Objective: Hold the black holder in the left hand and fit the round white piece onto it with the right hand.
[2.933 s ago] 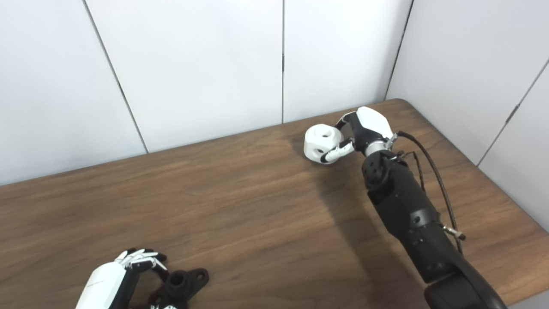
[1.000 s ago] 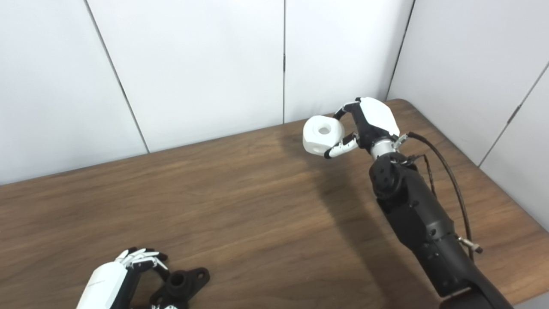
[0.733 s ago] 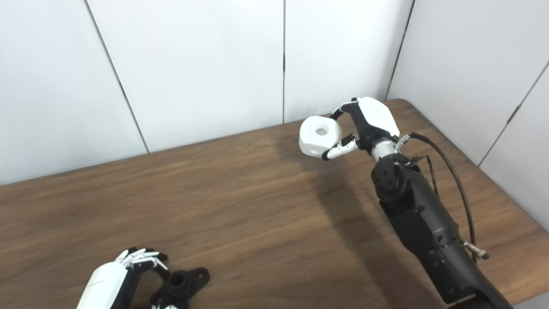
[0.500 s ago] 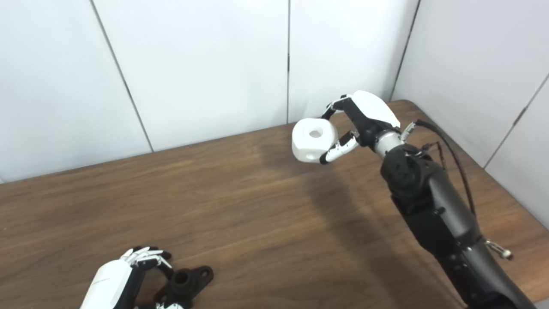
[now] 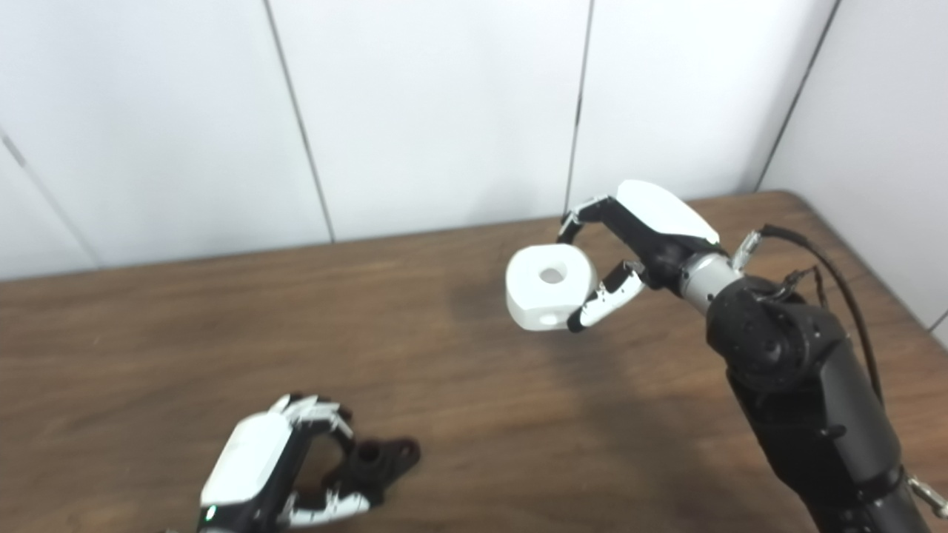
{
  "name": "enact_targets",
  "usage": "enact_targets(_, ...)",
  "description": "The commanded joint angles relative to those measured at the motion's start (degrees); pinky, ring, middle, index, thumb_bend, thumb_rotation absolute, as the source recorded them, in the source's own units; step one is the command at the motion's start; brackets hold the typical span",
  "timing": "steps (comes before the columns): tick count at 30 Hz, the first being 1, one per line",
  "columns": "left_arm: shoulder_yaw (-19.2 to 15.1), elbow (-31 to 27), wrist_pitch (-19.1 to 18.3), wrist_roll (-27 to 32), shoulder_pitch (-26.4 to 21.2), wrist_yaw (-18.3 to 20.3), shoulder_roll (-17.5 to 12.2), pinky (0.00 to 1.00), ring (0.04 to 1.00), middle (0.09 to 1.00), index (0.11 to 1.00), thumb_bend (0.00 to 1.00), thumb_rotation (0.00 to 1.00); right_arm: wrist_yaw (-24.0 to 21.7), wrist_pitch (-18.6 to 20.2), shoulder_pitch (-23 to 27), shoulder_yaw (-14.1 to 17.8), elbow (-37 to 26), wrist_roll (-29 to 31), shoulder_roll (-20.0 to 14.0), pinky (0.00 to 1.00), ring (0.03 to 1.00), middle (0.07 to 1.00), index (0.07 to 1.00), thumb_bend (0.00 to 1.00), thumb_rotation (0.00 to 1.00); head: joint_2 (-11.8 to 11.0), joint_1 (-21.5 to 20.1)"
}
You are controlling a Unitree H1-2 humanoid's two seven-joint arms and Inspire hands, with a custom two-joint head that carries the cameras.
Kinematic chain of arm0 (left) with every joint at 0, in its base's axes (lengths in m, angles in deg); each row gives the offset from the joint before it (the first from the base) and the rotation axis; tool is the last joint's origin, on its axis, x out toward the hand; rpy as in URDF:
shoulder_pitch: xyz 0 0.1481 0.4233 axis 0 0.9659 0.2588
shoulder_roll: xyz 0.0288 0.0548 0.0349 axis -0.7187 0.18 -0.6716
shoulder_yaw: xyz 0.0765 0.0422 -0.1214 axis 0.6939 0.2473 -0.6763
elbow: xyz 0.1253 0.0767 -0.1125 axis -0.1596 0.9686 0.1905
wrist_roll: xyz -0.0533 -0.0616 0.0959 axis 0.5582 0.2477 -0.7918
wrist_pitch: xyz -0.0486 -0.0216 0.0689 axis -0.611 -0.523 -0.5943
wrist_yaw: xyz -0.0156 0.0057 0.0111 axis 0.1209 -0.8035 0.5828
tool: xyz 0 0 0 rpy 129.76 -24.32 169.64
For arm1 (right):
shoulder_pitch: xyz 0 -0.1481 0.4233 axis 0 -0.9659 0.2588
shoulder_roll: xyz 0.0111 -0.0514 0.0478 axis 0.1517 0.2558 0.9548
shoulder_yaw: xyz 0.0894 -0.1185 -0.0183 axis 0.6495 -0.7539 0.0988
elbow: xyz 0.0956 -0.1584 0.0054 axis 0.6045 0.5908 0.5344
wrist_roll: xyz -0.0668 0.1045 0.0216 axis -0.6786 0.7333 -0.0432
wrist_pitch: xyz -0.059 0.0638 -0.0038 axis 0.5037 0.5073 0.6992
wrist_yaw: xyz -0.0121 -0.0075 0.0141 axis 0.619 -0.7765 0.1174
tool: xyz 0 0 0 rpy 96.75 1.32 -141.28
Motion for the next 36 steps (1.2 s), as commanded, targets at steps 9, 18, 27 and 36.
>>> enact_targets(9,2.58,0.54,-3.13,-2.56,0.11,4.09,0.64,0.97,0.854,0.755,0.485,0.52,0.05,-9.5,0.07,0.94,0.9,-6.82,-5.21,7.69,0.96,0.926,0.815,0.483,0.52,0.14,2.13,1.63)
enact_targets(18,2.98,1.03,-3.83,-2.59,-0.38,3.82,1.54,0.99,0.854,0.753,0.485,0.52,0.05,-10.99,0.05,0.82,-3.06,-8.27,-5.52,11.87,1.0,0.933,0.815,0.482,0.53,0.14,3.15,2.83)
enact_targets(27,4.22,1.91,-5.29,-3.42,-1.17,3.87,2.65,1.0,0.864,0.758,0.485,0.52,0.05,-9.22,-0.33,0.33,-6.64,-7.29,-5.39,13.79,1.0,0.927,0.814,0.481,0.53,0.14,3.63,5.99)
enact_targets(36,5.07,3.33,-4.68,-3.53,-1.91,3.04,2.53,1.0,0.867,0.761,0.485,0.52,0.05,-7.07,-0.98,-1.11,-9.96,-6.39,-4.98,14.77,1.0,0.928,0.818,0.481,0.52,0.14,3.86,6.75)
